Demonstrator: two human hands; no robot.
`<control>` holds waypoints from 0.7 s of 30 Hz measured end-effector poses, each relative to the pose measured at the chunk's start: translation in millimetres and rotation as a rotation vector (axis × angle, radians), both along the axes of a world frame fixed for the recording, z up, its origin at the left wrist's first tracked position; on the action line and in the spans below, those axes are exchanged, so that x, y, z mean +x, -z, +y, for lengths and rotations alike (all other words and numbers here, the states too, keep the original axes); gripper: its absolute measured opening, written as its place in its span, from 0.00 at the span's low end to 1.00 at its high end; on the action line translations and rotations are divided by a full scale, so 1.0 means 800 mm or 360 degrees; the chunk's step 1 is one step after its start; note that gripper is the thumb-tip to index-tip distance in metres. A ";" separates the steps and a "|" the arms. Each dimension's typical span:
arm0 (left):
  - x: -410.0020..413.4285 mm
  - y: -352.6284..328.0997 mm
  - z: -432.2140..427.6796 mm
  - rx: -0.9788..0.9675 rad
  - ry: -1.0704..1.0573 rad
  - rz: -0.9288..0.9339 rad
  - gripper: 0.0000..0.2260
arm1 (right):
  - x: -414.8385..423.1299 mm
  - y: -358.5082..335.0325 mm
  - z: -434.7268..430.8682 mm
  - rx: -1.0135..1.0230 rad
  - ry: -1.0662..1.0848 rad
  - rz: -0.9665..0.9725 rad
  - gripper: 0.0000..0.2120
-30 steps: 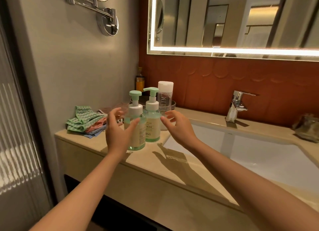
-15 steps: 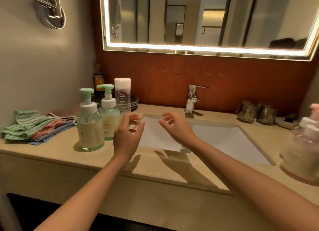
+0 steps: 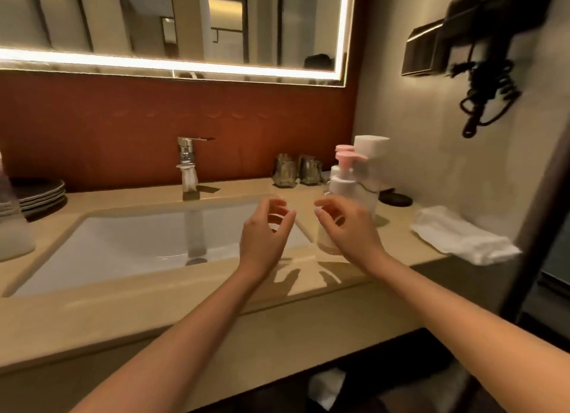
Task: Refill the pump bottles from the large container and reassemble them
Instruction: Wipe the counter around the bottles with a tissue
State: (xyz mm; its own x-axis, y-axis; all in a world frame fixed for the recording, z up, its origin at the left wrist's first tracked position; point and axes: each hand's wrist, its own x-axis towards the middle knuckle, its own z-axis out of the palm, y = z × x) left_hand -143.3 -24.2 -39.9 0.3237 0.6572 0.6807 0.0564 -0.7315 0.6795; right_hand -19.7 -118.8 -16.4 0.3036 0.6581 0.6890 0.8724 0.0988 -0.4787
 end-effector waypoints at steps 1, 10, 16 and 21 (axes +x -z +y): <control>0.027 0.004 -0.016 0.0019 0.0093 0.0051 0.08 | 0.029 0.005 -0.024 0.0034 0.0086 -0.0022 0.09; 0.162 0.014 -0.100 0.0056 0.0529 0.0324 0.08 | 0.230 0.039 -0.139 -0.0449 0.1083 0.0027 0.16; 0.212 0.022 -0.131 0.0113 0.0560 0.0533 0.12 | 0.292 0.035 -0.140 -0.0774 0.1222 -0.0100 0.20; 0.231 0.023 -0.125 0.0104 0.0511 0.0579 0.12 | 0.308 0.031 -0.112 -0.0979 0.1243 -0.0186 0.16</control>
